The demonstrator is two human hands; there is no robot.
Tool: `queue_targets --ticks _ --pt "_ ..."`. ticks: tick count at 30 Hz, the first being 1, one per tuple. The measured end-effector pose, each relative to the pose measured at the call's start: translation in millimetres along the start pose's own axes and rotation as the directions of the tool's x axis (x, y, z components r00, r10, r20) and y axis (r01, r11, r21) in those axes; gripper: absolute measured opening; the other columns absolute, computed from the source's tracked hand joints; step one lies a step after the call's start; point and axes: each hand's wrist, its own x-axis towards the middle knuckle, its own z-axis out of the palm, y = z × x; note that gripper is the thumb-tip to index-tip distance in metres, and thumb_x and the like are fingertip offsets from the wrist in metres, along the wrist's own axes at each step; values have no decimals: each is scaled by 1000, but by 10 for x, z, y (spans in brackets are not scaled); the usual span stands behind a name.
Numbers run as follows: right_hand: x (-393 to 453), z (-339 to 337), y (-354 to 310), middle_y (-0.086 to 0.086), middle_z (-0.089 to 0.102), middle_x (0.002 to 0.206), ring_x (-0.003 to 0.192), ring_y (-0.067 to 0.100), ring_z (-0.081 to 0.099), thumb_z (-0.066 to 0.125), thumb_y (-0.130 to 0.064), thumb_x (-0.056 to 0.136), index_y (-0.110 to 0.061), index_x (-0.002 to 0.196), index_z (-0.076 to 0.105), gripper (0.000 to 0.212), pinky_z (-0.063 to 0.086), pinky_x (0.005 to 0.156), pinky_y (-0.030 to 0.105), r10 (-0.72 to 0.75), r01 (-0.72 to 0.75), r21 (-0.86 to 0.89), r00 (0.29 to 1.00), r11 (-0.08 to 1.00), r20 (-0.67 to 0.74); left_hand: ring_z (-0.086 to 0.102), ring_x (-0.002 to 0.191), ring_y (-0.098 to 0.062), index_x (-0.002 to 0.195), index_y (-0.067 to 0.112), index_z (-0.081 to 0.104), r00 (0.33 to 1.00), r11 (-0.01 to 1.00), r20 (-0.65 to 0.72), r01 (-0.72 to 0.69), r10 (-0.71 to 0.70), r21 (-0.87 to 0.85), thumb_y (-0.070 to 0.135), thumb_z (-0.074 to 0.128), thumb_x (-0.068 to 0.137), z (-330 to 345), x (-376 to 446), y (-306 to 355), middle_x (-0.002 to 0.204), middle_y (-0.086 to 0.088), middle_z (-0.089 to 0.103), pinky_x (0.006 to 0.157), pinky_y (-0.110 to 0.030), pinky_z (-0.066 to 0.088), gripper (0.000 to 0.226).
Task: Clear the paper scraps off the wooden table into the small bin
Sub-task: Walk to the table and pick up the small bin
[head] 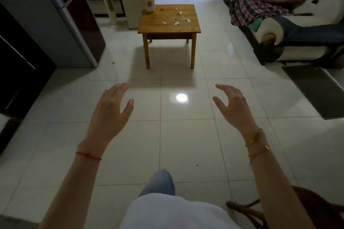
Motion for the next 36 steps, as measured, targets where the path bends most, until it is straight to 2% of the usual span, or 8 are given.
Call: queue_targets --ticks 9,16,21,26,36 --pt "777 502 283 7 56 133 127 23 46 56 -25 93 -12 132 50 42 37 109 38 56 -56 -11 995 998 85 43 132 -24 137 10 45 995 994 10 102 -101 -41 24 50 93 523 693 -381 140 -10 50 111 -47 33 46" --pt "2197 935 295 8 57 131 126 23 48 57 -26 92 -11 131 51 42 36 108 34 82 -83 9 994 997 79 45 131 -23 136 12 45 995 995 31 93 -92 -31 24 49 93 700 2061 -969 139 -9 51 115 -42 27 45" --pt "3194 1177 249 7 57 132 126 21 48 56 -26 93 -11 131 50 42 36 109 34 92 -93 12 995 996 49 44 132 -20 139 15 43 995 997 68 72 -69 -40 27 47 94 751 3077 -1377 140 -6 50 112 -46 34 47" --pt "3961 1399 302 7 58 129 123 21 50 57 -26 92 -12 130 52 41 36 106 31 106 -106 5 993 994 50 40 134 -17 140 18 40 991 996 107 85 -81 -41 30 45 95 853 3896 -1669 143 -3 47 114 -44 31 47" --pt "5514 1940 783 7 58 130 123 20 50 56 -27 93 -12 131 50 42 31 103 23 119 -119 -11 986 993 116 41 133 -14 140 21 41 986 991 124 119 -111 -56 29 46 94 1331 5446 -2170 142 -1 48 113 -45 33 47"
